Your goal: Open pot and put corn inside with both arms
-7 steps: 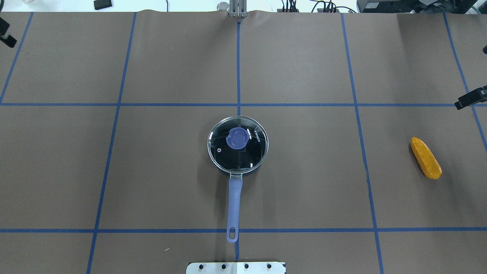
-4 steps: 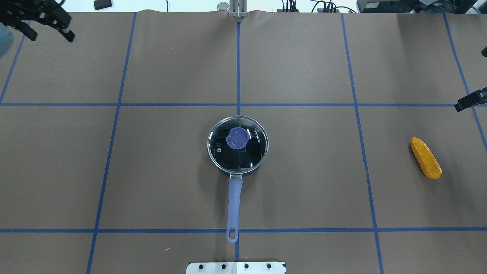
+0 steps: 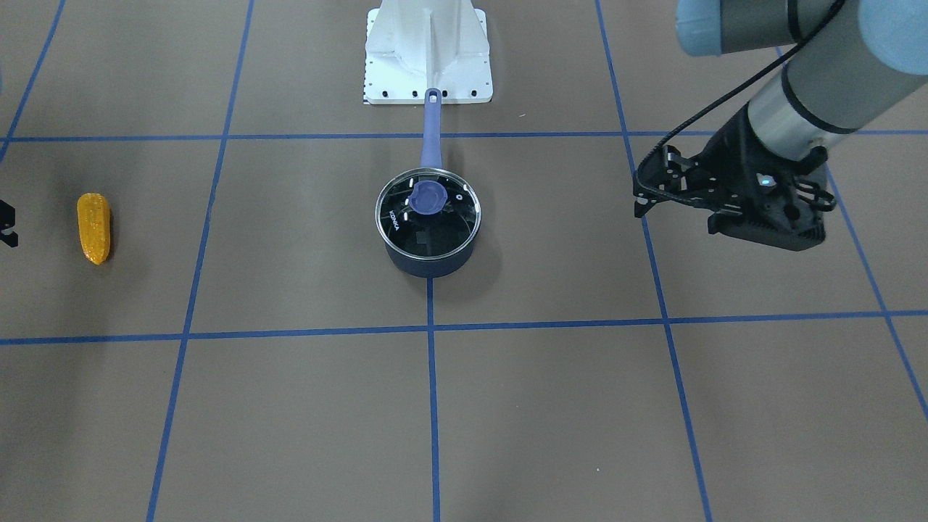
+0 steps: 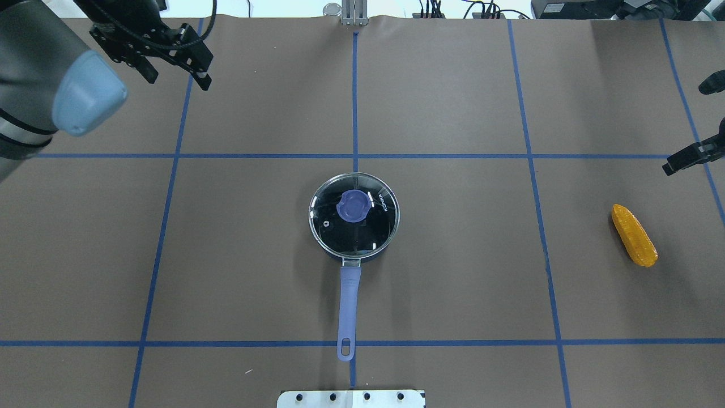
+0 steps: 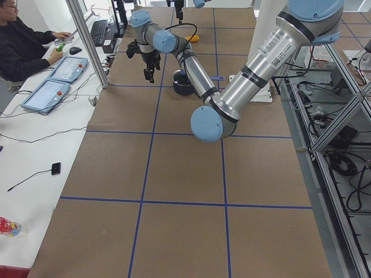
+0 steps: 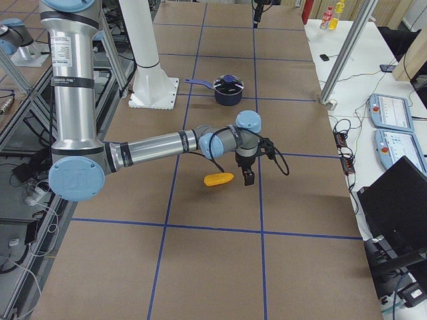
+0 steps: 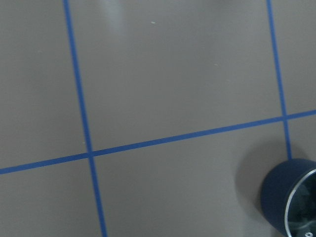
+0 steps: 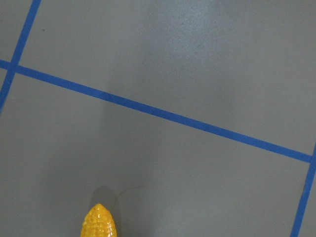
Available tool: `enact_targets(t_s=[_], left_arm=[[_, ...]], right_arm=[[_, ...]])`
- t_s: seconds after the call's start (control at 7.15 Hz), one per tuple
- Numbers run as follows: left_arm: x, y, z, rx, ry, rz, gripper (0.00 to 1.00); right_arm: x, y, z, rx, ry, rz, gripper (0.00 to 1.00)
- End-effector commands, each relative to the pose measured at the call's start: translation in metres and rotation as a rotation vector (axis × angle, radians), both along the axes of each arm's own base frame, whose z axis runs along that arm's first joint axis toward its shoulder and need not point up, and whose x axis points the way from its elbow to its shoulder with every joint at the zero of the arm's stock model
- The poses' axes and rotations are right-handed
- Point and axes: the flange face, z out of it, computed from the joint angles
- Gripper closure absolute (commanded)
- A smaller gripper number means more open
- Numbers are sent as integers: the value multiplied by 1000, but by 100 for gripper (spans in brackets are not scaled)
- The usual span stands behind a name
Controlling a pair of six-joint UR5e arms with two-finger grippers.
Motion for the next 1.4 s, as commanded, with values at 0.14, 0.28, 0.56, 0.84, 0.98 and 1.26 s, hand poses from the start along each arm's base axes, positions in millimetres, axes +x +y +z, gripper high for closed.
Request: enact_targets(t_s=[0.14, 0.28, 0.56, 0.84, 0.98, 1.26], left_arm=[[82, 16, -45, 54, -45, 26, 0], [96, 23, -53, 43, -39, 34, 0], [139, 42, -77, -3, -33, 16, 0], [160, 55, -84, -36, -55, -31, 0], [167, 60, -85, -48, -56, -30, 0], [170, 59, -91, -68, -56, -44, 0]], right_arm=[[-13, 15, 12, -94, -35, 9, 0], [-11, 19, 17, -104, -29, 11, 0], [-22, 27, 18, -107, -23, -7, 0], [-51, 35, 7, -77, -34, -47, 0], [-67, 38, 4, -68, -20, -62, 0], [-86, 44, 4, -51, 3, -95, 0]])
